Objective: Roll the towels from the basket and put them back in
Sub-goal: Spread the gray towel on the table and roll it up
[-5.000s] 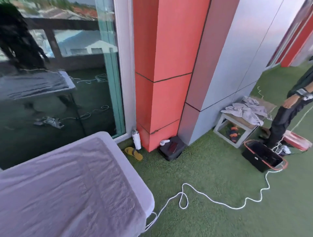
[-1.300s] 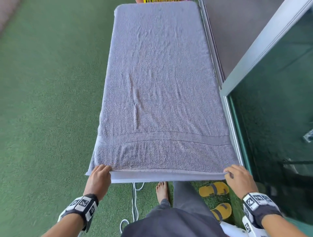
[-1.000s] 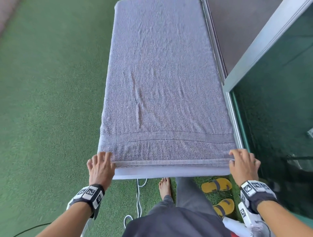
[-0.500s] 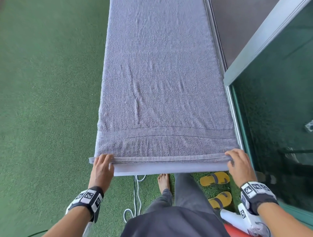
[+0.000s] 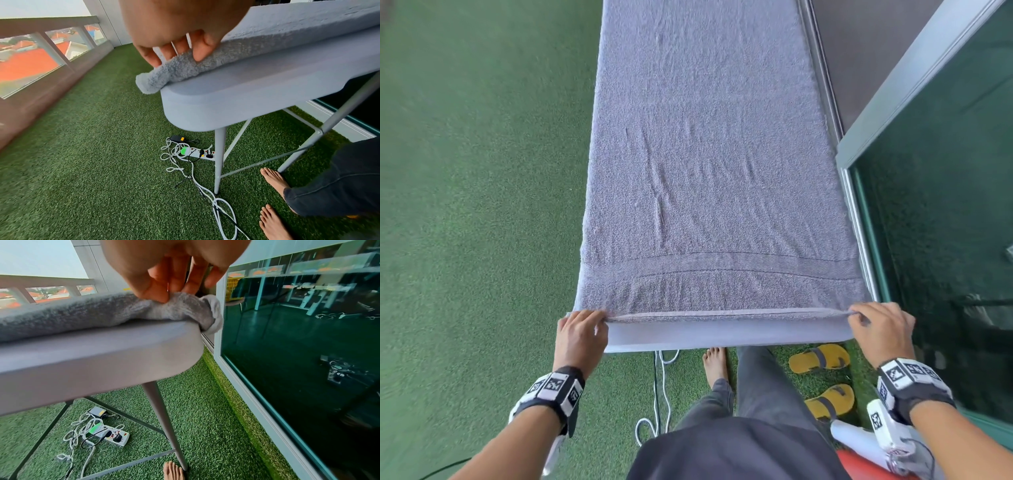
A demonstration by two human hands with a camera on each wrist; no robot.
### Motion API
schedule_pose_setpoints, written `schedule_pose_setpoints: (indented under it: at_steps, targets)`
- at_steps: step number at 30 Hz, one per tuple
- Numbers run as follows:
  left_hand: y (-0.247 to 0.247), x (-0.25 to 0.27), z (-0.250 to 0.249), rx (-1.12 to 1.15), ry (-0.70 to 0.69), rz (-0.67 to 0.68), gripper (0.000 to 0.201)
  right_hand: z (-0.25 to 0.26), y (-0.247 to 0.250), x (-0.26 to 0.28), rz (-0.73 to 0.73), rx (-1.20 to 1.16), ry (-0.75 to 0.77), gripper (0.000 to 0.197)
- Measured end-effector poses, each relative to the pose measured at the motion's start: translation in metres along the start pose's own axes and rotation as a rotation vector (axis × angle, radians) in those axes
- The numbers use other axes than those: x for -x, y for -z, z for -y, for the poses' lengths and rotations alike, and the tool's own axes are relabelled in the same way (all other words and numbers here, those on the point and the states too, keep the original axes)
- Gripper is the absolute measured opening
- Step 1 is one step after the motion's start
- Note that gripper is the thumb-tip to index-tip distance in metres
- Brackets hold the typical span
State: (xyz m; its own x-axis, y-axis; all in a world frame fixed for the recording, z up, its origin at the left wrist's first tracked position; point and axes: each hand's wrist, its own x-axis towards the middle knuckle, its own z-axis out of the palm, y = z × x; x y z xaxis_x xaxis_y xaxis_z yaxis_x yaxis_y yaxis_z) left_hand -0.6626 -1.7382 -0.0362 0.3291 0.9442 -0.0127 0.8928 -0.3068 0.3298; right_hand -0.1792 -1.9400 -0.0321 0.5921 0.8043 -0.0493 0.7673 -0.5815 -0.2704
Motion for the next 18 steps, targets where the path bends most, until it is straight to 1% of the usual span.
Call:
schedule_pose_setpoints:
  at_steps: [3, 4, 5, 6, 7, 8, 9, 10, 11, 12, 13, 15, 16, 18]
  targets:
    - [0.0, -0.006, -0.001, -0.102, 0.043, 0.1, 0.011, 0.003, -0.002, -0.005, 0.068, 0.094, -0.011, 0.024]
    - [0.0, -0.009, -0.003, -0.136, 0.052, 0.112, 0.009, 0.006, -0.002, -0.008, 0.082, 0.108, -0.029, 0.019]
    - [-0.001, -0.011, -0.004, -0.168, 0.07, 0.104, 0.012, 0.008, -0.001, -0.01, 0.088, 0.115, -0.047, 0.01]
    - [-0.001, -0.013, -0.005, -0.195, 0.104, 0.083, 0.019, 0.011, 0.0, -0.011, 0.077, 0.116, -0.066, 0.011]
    - [0.0, -0.014, -0.007, -0.201, 0.144, 0.055, 0.025, 0.013, 0.001, -0.012, 0.053, 0.123, -0.074, 0.019]
    - [0.001, -0.014, -0.011, -0.189, 0.173, 0.027, 0.027, 0.016, 0.004, -0.012, 0.023, 0.118, -0.074, 0.023]
    - [0.0, -0.012, -0.015, -0.162, 0.175, 0.006, 0.026, 0.02, 0.006, -0.011, -0.002, 0.085, -0.059, 0.022]
    - [-0.002, -0.009, -0.018, -0.121, 0.151, -0.005, 0.027, 0.025, 0.007, -0.008, -0.001, 0.027, -0.025, 0.019]
    - [-0.007, -0.004, -0.02, -0.07, 0.112, -0.002, 0.032, 0.03, 0.005, -0.005, 0.033, -0.045, 0.019, 0.017]
    - [-0.013, 0.001, -0.02, -0.015, 0.071, 0.004, 0.037, 0.033, 0.001, -0.001, 0.099, -0.11, 0.058, 0.017]
    - [-0.018, 0.005, -0.02, 0.032, 0.042, 0.005, 0.039, 0.033, -0.004, 0.005, 0.166, -0.131, 0.096, 0.019]
    - [-0.025, 0.009, -0.017, 0.086, 0.036, -0.021, 0.04, 0.028, -0.013, 0.012, 0.229, -0.094, 0.146, 0.027]
    - [-0.026, 0.008, -0.017, 0.103, 0.038, -0.042, 0.039, 0.024, -0.016, 0.013, 0.228, -0.08, 0.134, 0.029]
    - [-0.024, 0.005, -0.016, 0.111, 0.016, -0.066, 0.036, 0.018, -0.017, 0.009, 0.182, -0.069, 0.107, 0.03]
